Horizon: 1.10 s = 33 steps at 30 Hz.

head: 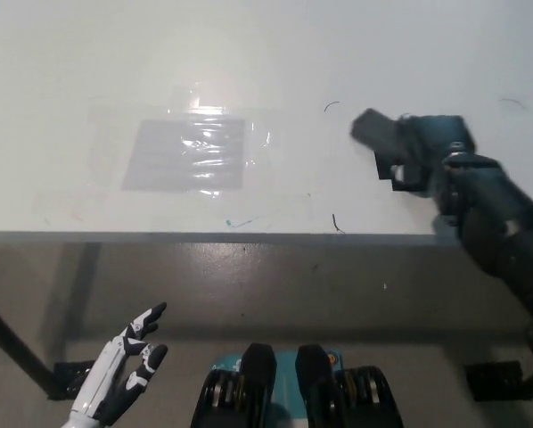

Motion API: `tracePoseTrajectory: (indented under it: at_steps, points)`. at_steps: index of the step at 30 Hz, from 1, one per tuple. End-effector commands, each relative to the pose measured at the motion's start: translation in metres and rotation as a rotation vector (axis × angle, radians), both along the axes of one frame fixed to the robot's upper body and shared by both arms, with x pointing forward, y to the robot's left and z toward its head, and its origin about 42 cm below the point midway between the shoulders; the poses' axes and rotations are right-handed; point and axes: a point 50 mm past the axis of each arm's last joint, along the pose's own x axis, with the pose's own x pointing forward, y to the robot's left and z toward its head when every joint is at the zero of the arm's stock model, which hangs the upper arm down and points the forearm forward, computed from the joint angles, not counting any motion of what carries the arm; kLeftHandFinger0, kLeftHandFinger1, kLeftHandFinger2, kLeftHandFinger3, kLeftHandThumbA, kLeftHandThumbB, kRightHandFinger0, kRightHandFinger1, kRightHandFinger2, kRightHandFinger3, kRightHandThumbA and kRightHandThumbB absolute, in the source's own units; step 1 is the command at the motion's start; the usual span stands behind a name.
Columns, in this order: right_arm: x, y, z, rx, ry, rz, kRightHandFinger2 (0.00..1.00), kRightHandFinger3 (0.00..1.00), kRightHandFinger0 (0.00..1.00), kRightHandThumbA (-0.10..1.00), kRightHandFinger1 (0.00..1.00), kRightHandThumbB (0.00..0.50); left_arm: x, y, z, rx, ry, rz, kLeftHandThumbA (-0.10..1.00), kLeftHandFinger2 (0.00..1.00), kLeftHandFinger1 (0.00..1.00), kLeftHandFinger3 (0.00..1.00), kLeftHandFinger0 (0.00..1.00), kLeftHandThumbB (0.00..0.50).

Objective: A whiteboard eraser is kept on the black marked spot on the table infront of the robot and the robot uses its right hand to swipe it back and forth on the table twice to clean it

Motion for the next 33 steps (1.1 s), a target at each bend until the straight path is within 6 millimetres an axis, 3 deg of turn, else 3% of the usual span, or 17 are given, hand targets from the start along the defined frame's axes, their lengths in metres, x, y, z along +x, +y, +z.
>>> tracePoseTrajectory:
  at_steps: [1,2,3,5,9,12,15,16,18,19,21,23,24,26,28,29,33]
  points:
    - [-0.034,-0.163,-0.012,-0.174,0.129,-0.349,0.83,0.93,0.61,0.44,0.76,0.140,0.001,0.001,0.010,0.009,-0.052,-0.037,0.88,1.00,1.00,1.00,1.00,0.411]
    - [-0.036,-0.174,-0.011,-0.178,0.125,-0.354,0.93,1.00,0.69,0.49,0.83,0.161,0.001,0.000,0.009,0.006,-0.052,-0.037,0.87,1.00,1.00,1.00,1.00,0.404]
    - [-0.040,-0.184,-0.011,-0.175,0.120,-0.370,0.92,0.99,0.69,0.49,0.83,0.165,-0.001,-0.001,0.008,0.004,-0.050,-0.037,0.87,1.00,1.00,1.00,1.00,0.402]
    - [-0.044,-0.198,-0.007,-0.159,0.124,-0.419,0.86,1.00,0.52,0.48,0.69,0.184,-0.001,-0.001,0.008,0.006,-0.048,-0.035,0.88,1.00,1.00,1.00,1.00,0.406]
    - [-0.049,-0.216,-0.002,-0.197,0.134,-0.443,0.86,0.97,0.56,0.46,0.75,0.162,-0.002,-0.003,0.007,-0.001,-0.049,-0.030,0.87,1.00,1.00,1.00,1.00,0.397]
    - [-0.054,-0.226,-0.002,-0.195,0.154,-0.476,0.73,0.95,0.35,0.56,0.54,0.163,-0.002,-0.002,0.005,-0.004,-0.043,-0.026,0.87,1.00,1.00,1.00,1.00,0.400]
    - [-0.057,-0.231,-0.003,-0.188,0.158,-0.489,0.52,0.84,0.14,0.45,0.33,0.155,-0.003,-0.002,0.004,-0.006,-0.040,-0.025,0.87,1.00,1.00,1.00,1.00,0.397]
    - [-0.057,-0.230,-0.003,-0.182,0.157,-0.490,0.65,0.91,0.25,0.43,0.48,0.151,-0.003,-0.002,0.004,-0.006,-0.038,-0.026,0.87,1.00,1.00,1.00,1.00,0.395]
    - [-0.056,-0.228,-0.003,-0.181,0.156,-0.489,0.59,0.86,0.22,0.43,0.43,0.151,-0.004,-0.002,0.004,-0.006,-0.038,-0.025,0.87,1.00,1.00,1.00,1.00,0.395]
    - [-0.055,-0.224,-0.004,-0.181,0.154,-0.483,0.71,0.86,0.40,0.44,0.59,0.153,-0.004,-0.002,0.003,-0.007,-0.037,-0.022,0.87,1.00,1.00,1.00,1.00,0.394]
    - [-0.052,-0.219,-0.006,-0.179,0.150,-0.468,0.83,0.92,0.54,0.48,0.73,0.149,-0.005,-0.001,0.003,-0.009,-0.036,-0.021,0.86,1.00,1.00,1.00,1.00,0.394]
    - [-0.048,-0.209,-0.006,-0.171,0.142,-0.453,0.76,0.95,0.44,0.48,0.61,0.172,-0.005,-0.001,0.003,-0.013,-0.034,-0.019,0.86,1.00,1.00,1.00,1.00,0.398]
    - [-0.044,-0.199,-0.005,-0.154,0.137,-0.447,0.79,1.00,0.40,0.46,0.62,0.180,-0.005,-0.001,0.003,-0.011,-0.035,-0.018,0.86,1.00,1.00,1.00,1.00,0.399]
    - [-0.034,-0.173,-0.004,-0.146,0.134,-0.387,0.89,1.00,0.57,0.52,0.77,0.178,-0.006,-0.001,0.002,-0.011,-0.033,-0.017,0.86,1.00,1.00,1.00,1.00,0.399]
    - [-0.026,-0.153,-0.001,-0.147,0.134,-0.356,0.90,0.98,0.59,0.53,0.78,0.162,-0.006,-0.002,0.002,-0.013,-0.031,-0.018,0.86,1.00,1.00,1.00,1.00,0.398]
    - [-0.020,-0.133,-0.001,-0.158,0.128,-0.308,0.93,0.94,0.74,0.52,0.89,0.180,-0.006,-0.003,0.002,-0.015,-0.031,-0.020,0.86,1.00,1.00,1.00,1.00,0.397]
    - [-0.010,-0.081,-0.002,-0.134,0.113,-0.216,0.86,0.92,0.80,0.46,0.87,0.178,-0.005,-0.004,0.001,-0.015,-0.030,-0.022,0.86,1.00,1.00,1.00,1.00,0.400]
